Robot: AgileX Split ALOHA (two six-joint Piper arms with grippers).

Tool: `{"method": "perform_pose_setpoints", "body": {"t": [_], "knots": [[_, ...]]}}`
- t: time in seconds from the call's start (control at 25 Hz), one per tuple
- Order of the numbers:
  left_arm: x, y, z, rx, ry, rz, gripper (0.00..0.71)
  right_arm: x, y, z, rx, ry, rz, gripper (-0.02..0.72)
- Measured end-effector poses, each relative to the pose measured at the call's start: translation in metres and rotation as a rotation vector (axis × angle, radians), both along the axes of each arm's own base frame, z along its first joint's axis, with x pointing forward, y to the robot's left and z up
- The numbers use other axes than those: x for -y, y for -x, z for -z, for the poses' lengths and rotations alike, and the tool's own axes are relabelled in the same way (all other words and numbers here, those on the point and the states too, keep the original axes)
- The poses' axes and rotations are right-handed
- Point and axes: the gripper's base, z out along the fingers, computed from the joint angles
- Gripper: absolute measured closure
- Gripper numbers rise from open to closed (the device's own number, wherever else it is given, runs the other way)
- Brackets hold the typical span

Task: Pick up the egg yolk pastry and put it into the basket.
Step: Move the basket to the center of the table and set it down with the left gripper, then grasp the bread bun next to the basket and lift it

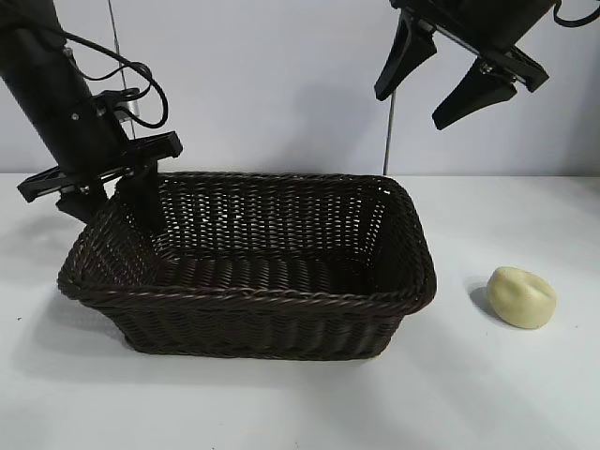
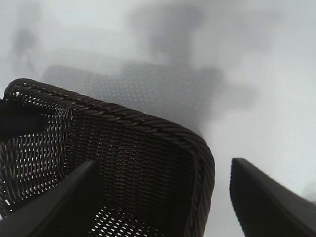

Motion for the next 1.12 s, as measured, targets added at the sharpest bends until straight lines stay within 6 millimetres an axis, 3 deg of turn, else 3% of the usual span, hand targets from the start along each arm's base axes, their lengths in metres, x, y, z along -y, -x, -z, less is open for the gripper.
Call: {"method": "perform_pose_setpoints", "body": {"t": [0.32, 0.48, 1.12], "knots": [[-0.005, 0.023, -0.068, 0.102, 0.015, 0.026, 0.163, 0.0, 0.0, 0.0, 0.0, 0.0, 0.0, 0.174], [-0.002, 0.033, -0.091, 0.128, 0.081, 0.016, 0.161, 0.0, 0.0, 0.0, 0.0, 0.0, 0.0, 0.174], [0.015, 0.033, -0.108, 0.149, 0.317, -0.062, 0.161, 0.0, 0.0, 0.0, -0.001, 0.0, 0.0, 0.174]]}}
